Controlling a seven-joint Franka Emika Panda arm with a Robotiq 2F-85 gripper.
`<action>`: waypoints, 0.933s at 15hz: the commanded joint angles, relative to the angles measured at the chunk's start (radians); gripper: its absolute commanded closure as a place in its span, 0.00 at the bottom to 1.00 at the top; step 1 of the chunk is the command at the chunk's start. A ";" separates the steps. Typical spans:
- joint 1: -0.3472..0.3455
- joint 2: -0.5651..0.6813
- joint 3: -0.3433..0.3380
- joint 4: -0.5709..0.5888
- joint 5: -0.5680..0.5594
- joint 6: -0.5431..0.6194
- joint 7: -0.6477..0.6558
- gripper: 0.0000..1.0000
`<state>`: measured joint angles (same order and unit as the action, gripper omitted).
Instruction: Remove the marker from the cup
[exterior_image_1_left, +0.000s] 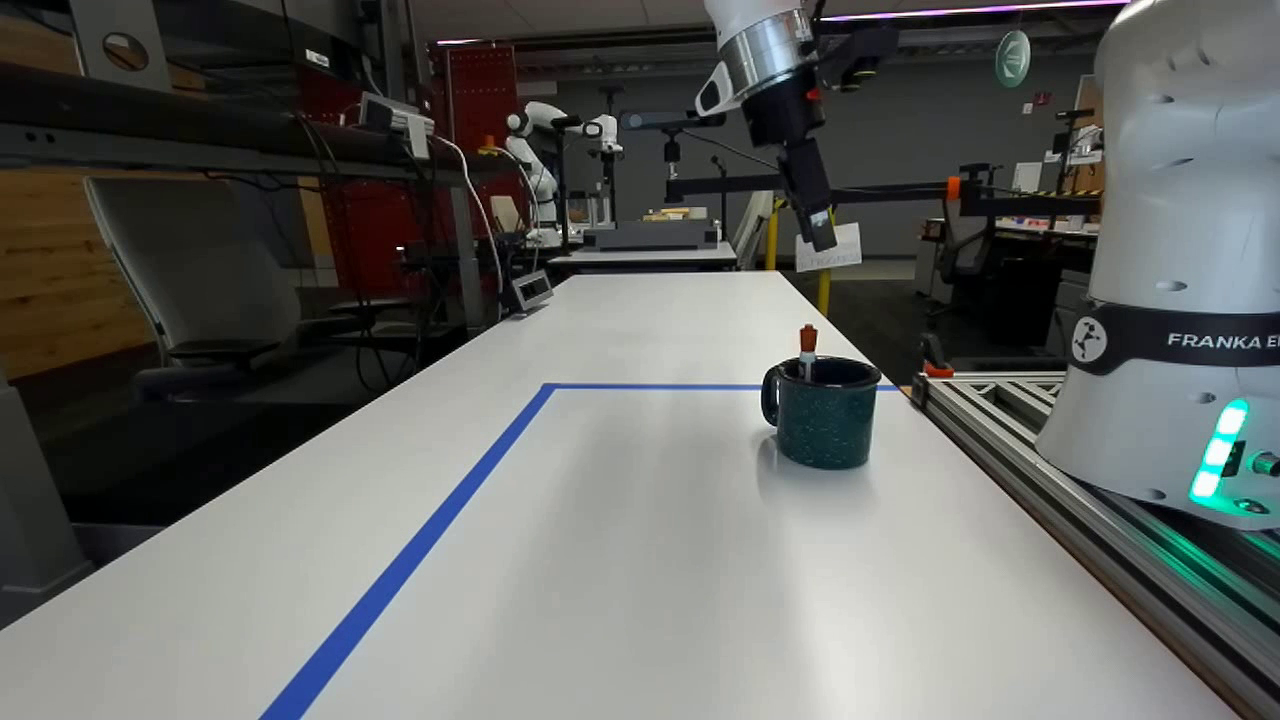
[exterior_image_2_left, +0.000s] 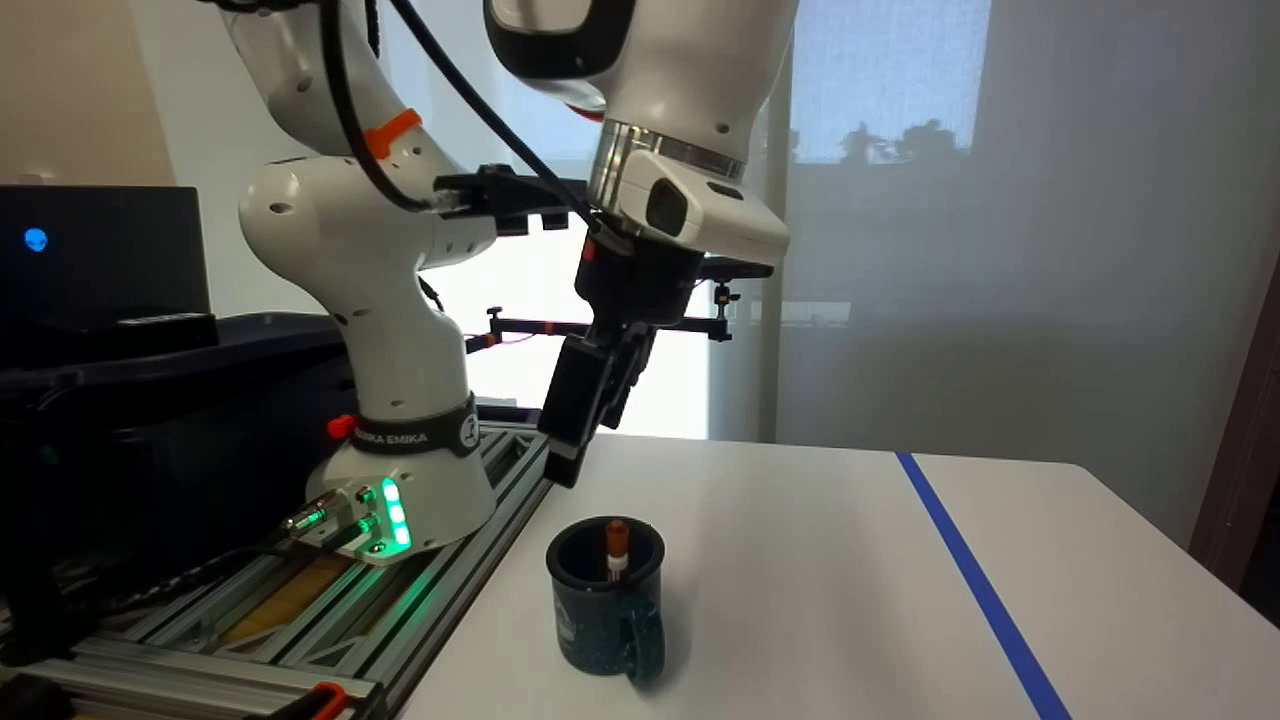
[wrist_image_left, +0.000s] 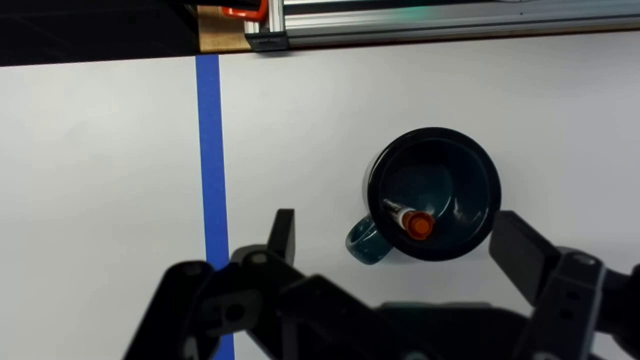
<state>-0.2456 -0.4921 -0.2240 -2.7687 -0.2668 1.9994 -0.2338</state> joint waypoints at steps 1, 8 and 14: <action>0.012 0.071 0.012 0.001 -0.040 0.070 0.005 0.00; 0.028 0.180 0.037 0.001 -0.055 0.155 0.014 0.00; 0.036 0.234 0.063 0.003 -0.063 0.151 0.044 0.00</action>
<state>-0.2200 -0.2812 -0.1682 -2.7667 -0.3009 2.1393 -0.2174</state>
